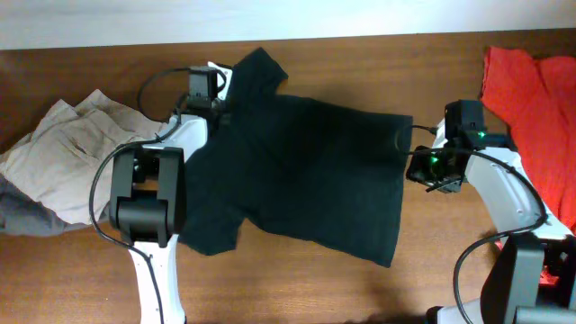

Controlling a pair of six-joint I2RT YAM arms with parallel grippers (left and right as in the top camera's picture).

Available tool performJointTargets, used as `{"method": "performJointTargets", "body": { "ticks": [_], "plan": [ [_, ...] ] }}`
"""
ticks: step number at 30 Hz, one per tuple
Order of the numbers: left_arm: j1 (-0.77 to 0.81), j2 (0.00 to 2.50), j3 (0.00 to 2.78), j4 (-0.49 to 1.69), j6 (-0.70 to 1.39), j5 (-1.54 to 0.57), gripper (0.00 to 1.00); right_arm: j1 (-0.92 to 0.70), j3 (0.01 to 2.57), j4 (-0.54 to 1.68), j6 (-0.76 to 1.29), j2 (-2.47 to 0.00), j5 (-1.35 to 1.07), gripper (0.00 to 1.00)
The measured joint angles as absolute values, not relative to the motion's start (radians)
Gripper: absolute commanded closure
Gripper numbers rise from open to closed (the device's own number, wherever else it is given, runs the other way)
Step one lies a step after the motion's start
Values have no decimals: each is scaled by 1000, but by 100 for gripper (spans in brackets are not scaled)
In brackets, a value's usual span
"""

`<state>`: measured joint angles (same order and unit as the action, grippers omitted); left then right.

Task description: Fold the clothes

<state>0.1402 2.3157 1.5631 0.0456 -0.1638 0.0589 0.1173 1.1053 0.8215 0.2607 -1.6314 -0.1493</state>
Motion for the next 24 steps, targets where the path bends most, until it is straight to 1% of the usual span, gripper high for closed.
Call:
{"method": "performJointTargets", "body": {
  "ticks": [1,2,3,5,7,10,15,17,20,22,24],
  "plan": [
    [139,2320,1584,79,-160,66,82,113,1105,810,261,-1631,-154,53],
    [138,2324,1611,121,-159,72,71,108,1105,795,261,-1631,-163,53],
    [138,2332,1655,193,-155,81,67,98,1105,774,254,-1631,-183,53],
    [138,2338,1714,318,-152,88,65,80,1105,766,245,-1631,-194,53],
    [139,2340,1772,422,-153,88,65,54,1105,780,235,-1631,-206,54],
    [139,2340,1857,574,-153,88,65,22,1105,863,248,-1640,-215,65],
    [139,2333,1960,762,-153,91,64,-25,1088,992,292,-1673,-224,68],
    [139,2318,1977,807,-153,91,64,-52,1069,1019,311,-1673,-228,71],
    [139,2264,1989,874,-154,91,57,-102,1021,1036,344,-1673,-230,75],
    [139,2208,1992,924,-152,93,47,-131,975,1001,380,-1673,-230,76],
    [139,2135,1992,973,-150,95,45,-147,925,953,418,-1673,-219,79]
  ]
}}
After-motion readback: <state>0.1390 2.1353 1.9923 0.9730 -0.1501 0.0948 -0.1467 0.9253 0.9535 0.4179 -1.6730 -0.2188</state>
